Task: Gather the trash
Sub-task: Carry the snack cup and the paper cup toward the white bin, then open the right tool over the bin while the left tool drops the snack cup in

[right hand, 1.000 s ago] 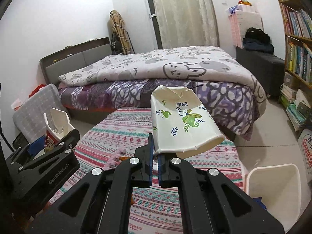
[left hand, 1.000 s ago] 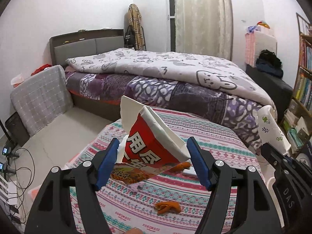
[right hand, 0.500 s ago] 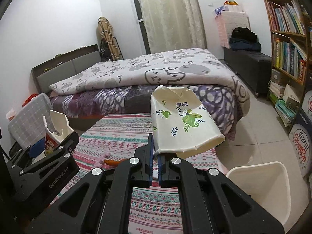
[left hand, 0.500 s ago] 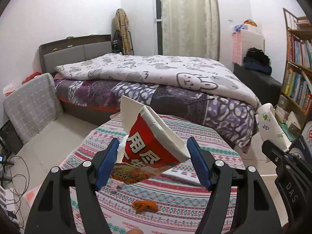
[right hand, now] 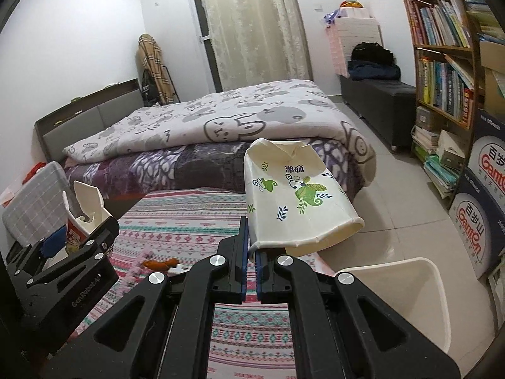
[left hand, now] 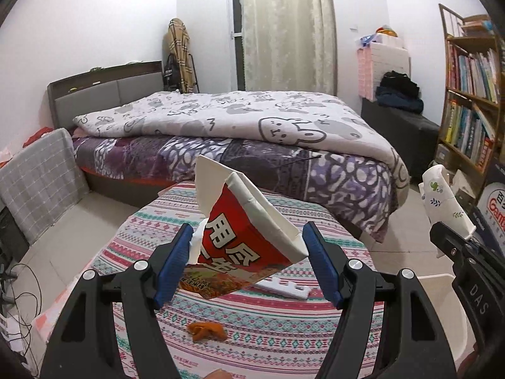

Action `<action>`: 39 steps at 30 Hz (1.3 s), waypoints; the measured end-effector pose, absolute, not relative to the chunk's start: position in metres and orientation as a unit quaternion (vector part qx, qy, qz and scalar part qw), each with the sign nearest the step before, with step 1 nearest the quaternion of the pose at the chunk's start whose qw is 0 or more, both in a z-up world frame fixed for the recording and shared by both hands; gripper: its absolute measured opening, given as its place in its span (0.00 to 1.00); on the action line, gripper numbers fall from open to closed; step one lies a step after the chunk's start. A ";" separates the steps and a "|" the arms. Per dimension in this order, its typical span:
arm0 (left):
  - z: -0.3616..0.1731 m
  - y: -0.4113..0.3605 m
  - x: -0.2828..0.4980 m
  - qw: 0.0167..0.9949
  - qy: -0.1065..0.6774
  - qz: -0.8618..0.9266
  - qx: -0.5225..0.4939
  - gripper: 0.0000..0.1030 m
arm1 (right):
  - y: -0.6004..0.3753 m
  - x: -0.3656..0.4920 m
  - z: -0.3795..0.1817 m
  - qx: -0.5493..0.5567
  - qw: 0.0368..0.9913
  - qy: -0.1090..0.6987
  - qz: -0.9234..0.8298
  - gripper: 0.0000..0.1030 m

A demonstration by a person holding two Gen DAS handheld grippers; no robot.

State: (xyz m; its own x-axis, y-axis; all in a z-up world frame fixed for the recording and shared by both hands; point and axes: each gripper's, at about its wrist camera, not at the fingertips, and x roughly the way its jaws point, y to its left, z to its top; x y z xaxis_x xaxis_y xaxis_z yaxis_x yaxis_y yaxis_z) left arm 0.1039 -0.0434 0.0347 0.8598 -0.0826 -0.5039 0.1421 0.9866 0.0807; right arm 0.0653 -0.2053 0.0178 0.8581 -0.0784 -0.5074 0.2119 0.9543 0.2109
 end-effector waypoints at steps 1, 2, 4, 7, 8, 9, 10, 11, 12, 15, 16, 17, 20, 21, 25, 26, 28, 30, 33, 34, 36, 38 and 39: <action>0.035 -0.046 0.103 0.963 0.258 -0.060 0.058 0.68 | -0.208 0.064 0.017 0.131 0.955 0.255 -0.079 0.02; 0.034 -0.050 0.102 0.962 0.257 -0.063 0.059 0.68 | -0.211 0.063 0.017 0.132 0.954 0.255 -0.082 0.02; 0.034 -0.058 0.100 0.962 0.257 -0.070 0.062 0.68 | -0.218 0.059 0.016 0.133 0.954 0.255 -0.089 0.02; 0.032 -0.070 0.096 0.961 0.256 -0.079 0.068 0.68 | -0.229 0.054 0.015 0.137 0.952 0.255 -0.100 0.02; 0.032 -0.073 0.096 0.961 0.256 -0.081 0.069 0.68 | -0.233 0.052 0.014 0.139 0.951 0.256 -0.105 0.02; 0.032 -0.077 0.094 0.960 0.255 -0.085 0.071 0.68 | -0.238 0.050 0.014 0.142 0.950 0.256 -0.109 0.03; 0.031 -0.080 0.093 0.960 0.255 -0.088 0.073 0.68 | -0.242 0.049 0.014 0.145 0.949 0.257 -0.113 0.03; 0.031 -0.085 0.092 0.960 0.255 -0.092 0.076 0.68 | -0.247 0.047 0.013 0.149 0.947 0.259 -0.118 0.03; 0.030 -0.089 0.090 0.959 0.254 -0.095 0.078 0.68 | -0.251 0.045 0.012 0.152 0.946 0.259 -0.121 0.03; 0.028 -0.101 0.086 0.958 0.253 -0.105 0.084 0.68 | -0.267 0.040 0.008 0.166 0.940 0.264 -0.137 0.03; 0.028 -0.105 0.084 0.958 0.253 -0.109 0.085 0.68 | -0.273 0.038 0.007 0.171 0.938 0.266 -0.143 0.03; 0.027 -0.111 0.082 0.957 0.253 -0.113 0.088 0.68 | -0.278 0.036 0.006 0.176 0.936 0.268 -0.149 0.03; 0.025 -0.123 0.077 0.955 0.252 -0.124 0.094 0.68 | -0.295 0.030 0.001 0.194 0.928 0.272 -0.166 0.03; 0.025 -0.127 0.076 0.954 0.252 -0.127 0.096 0.68 | -0.300 0.027 0.000 0.199 0.926 0.272 -0.172 0.03; 0.023 -0.146 0.068 0.951 0.251 -0.147 0.103 0.68 | -0.319 0.014 -0.001 0.212 0.920 0.267 -0.195 0.04; 0.022 -0.150 0.067 0.950 0.252 -0.150 0.104 0.68 | -0.325 0.010 -0.001 0.216 0.918 0.265 -0.201 0.05; 0.021 -0.159 0.063 0.948 0.253 -0.158 0.106 0.68 | -0.335 0.003 -0.002 0.227 0.914 0.263 -0.212 0.07; 0.019 -0.168 0.059 0.946 0.255 -0.168 0.110 0.68 | -0.345 -0.004 -0.004 0.239 0.909 0.261 -0.220 0.15; 0.016 -0.180 0.052 0.942 0.257 -0.181 0.115 0.68 | -0.361 -0.016 -0.006 0.259 0.902 0.256 -0.231 0.26; 0.014 -0.185 0.050 0.941 0.259 -0.186 0.117 0.68 | -0.365 -0.018 -0.007 0.263 0.901 0.255 -0.233 0.28; 0.011 -0.192 0.047 0.938 0.261 -0.195 0.121 0.68 | -0.373 -0.024 -0.007 0.272 0.899 0.252 -0.235 0.32; 0.008 -0.200 0.042 0.935 0.263 -0.203 0.126 0.68 | -0.380 -0.029 -0.008 0.278 0.896 0.249 -0.239 0.34; 0.006 -0.204 0.040 0.933 0.264 -0.207 0.128 0.68 | -0.383 -0.032 -0.008 0.280 0.895 0.248 -0.241 0.36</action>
